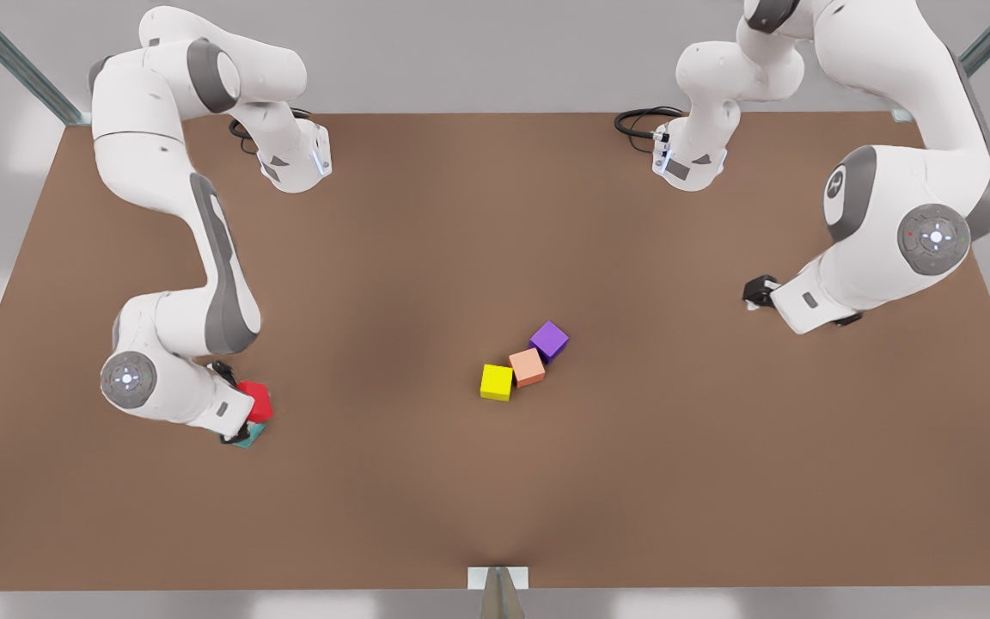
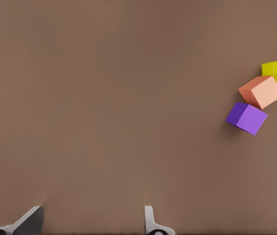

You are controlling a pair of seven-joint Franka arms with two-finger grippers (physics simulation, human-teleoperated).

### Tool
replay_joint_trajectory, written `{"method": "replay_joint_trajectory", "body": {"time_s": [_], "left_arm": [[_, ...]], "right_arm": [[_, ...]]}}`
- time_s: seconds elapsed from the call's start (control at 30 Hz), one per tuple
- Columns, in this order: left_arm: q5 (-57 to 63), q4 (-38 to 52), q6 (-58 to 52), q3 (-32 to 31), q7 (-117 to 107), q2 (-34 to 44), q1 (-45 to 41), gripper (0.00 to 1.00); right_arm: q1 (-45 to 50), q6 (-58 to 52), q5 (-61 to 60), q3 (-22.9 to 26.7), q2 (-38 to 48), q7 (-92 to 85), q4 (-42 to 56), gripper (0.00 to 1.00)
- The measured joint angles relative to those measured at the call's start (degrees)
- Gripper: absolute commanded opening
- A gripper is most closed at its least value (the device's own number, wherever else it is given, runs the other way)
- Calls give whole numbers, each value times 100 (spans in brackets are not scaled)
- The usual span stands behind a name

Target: Pick up red wooden cube and pass to hand red wooden cube and place in blue wooden cube

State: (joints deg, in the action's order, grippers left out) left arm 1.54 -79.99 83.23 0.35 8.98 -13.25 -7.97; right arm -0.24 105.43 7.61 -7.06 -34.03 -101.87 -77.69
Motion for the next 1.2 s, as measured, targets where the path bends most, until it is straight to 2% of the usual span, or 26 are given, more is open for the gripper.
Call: {"method": "replay_joint_trajectory", "body": {"time_s": [0.1, 0.23, 0.77, 0.8, 0.83, 1.2], "left_arm": [[40, -24, -105, 84, -70, -106, -97, 100], [52, -28, -11, 89, -148, -242, -113, 100], [-78, -36, 148, 96, -336, -320, -82, 100], [-89, -36, 150, 96, -343, -339, -82, 100], [-97, -36, 152, 96, -350, -350, -82, 100], [-129, -37, 159, 96, -403, -380, -56, 100]], "right_arm": [[-4, 351, 736, 188, -159, 433, -42, 63], [13, 791, 1137, 223, -275, 961, -248, 63], [-267, 2022, 1235, 214, -504, 2487, -1114, 63], [-271, 2063, 1234, 214, -505, 2549, -1133, 76], [-270, 2100, 1235, 214, -509, 2609, -1144, 100], [-265, 2276, 1246, 188, -504, 3092, -1146, 100]]}}
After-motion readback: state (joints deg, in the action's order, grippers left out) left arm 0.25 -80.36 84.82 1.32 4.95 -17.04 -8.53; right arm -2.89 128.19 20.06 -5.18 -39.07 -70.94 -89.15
